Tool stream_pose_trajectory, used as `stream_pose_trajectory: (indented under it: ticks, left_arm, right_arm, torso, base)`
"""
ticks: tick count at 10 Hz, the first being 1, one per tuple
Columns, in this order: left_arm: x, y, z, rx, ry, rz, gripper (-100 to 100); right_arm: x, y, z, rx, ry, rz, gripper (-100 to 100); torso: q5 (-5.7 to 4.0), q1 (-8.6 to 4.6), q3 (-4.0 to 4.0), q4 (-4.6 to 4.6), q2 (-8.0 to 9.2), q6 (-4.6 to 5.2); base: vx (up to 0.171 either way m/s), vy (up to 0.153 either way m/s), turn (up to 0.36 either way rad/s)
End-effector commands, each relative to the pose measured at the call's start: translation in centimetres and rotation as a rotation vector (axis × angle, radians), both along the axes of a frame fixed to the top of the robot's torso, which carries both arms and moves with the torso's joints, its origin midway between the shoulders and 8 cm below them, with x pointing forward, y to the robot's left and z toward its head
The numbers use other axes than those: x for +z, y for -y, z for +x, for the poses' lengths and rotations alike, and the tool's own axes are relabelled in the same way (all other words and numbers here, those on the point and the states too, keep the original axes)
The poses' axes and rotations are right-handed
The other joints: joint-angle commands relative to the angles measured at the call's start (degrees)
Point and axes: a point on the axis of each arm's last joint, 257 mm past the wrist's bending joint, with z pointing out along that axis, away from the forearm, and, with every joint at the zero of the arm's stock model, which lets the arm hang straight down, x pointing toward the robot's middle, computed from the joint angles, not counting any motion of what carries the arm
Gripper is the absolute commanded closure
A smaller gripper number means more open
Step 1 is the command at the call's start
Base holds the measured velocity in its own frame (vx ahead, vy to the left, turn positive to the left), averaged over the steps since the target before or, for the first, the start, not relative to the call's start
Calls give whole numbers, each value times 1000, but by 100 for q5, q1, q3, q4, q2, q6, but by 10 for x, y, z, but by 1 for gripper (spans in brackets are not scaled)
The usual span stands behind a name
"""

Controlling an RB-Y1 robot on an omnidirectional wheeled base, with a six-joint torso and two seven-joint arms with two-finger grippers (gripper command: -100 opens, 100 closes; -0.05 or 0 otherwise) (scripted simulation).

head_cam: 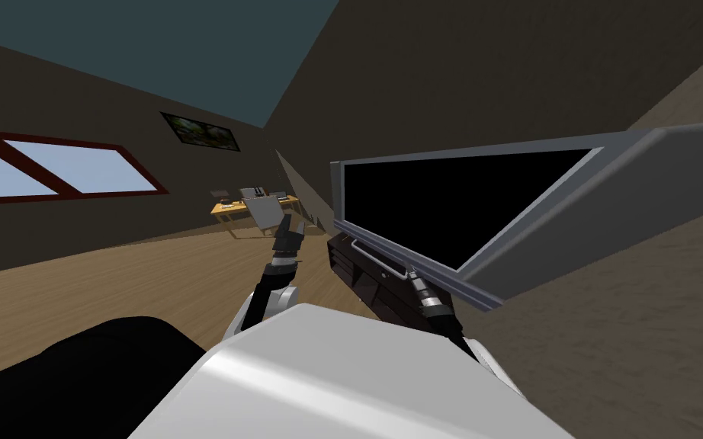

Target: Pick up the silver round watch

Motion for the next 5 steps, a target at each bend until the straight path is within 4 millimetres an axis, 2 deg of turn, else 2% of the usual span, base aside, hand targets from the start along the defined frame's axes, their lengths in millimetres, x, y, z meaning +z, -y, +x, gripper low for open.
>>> stream_pose_trajectory:
  ticks: [1, 3, 4, 5]
  left_arm:
    - [0, 0, 0, 0, 0, 0, 0]
    - [0, 0, 0, 0, 0, 0, 0]
    - [0, 0, 0, 0, 0, 0, 0]
    - [0, 0, 0, 0, 0, 0, 0]
  right_arm:
    - [-14, 7, 3, 1, -30, -35, -100]
    - [-62, 28, -9, 4, -143, -155, -100]
    - [-62, 30, -10, 11, -146, -171, -100]
    - [-85, 43, -18, 13, -202, -234, -100]
  torso:
    - [0, 0, 0, 0, 0, 0]
    - [0, -1, 0, 0, 0, -1]
    - [2, 10, -2, -1, -3, -1]
    - [2, 4, -3, -1, -4, 2]
  base:
    - [38, 32, 54]
    - [45, 61, 179]
    - [59, 47, 49]
    - [59, 41, 114]
